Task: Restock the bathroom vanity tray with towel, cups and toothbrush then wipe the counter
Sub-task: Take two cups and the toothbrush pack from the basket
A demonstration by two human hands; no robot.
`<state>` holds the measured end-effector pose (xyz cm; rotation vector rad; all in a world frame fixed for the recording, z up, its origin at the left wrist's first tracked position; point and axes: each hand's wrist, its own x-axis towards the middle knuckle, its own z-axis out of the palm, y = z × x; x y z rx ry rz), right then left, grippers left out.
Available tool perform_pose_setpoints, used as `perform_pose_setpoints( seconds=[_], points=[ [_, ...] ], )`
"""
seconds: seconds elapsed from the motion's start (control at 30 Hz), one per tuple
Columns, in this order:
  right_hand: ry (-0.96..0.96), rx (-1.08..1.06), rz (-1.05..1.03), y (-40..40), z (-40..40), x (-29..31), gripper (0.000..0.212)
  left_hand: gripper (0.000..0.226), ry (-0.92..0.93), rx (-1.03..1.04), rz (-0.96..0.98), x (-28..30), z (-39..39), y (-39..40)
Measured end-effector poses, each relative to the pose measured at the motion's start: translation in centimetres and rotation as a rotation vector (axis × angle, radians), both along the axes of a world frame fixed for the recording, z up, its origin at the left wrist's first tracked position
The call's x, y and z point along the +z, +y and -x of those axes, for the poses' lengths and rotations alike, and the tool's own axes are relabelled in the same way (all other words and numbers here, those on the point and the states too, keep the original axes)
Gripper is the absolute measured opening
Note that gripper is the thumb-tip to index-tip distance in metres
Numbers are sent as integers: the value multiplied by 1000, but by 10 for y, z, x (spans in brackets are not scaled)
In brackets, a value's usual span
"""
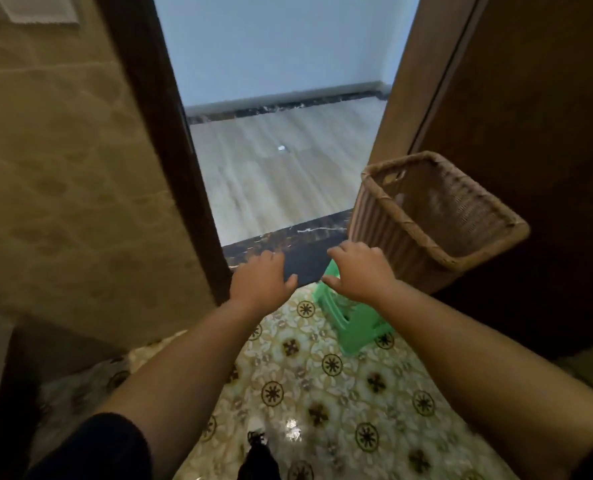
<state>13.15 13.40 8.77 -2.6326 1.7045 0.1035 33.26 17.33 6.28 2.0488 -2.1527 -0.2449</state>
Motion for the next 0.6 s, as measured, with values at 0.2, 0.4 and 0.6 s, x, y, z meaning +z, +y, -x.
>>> perform_pose_setpoints(
  seconds=[0.2, 0.4, 0.6],
  points=[
    [15, -171, 28, -38, 109, -1, 55, 51, -4, -183, 86, -8, 113, -69],
    [36, -280, 25, -94, 182, -1, 54, 40, 56, -324, 101, -8, 192, -149],
    [-10, -371, 1, -154, 234, 1, 60, 39, 37, -416, 119, -5, 246, -226]
  ],
)
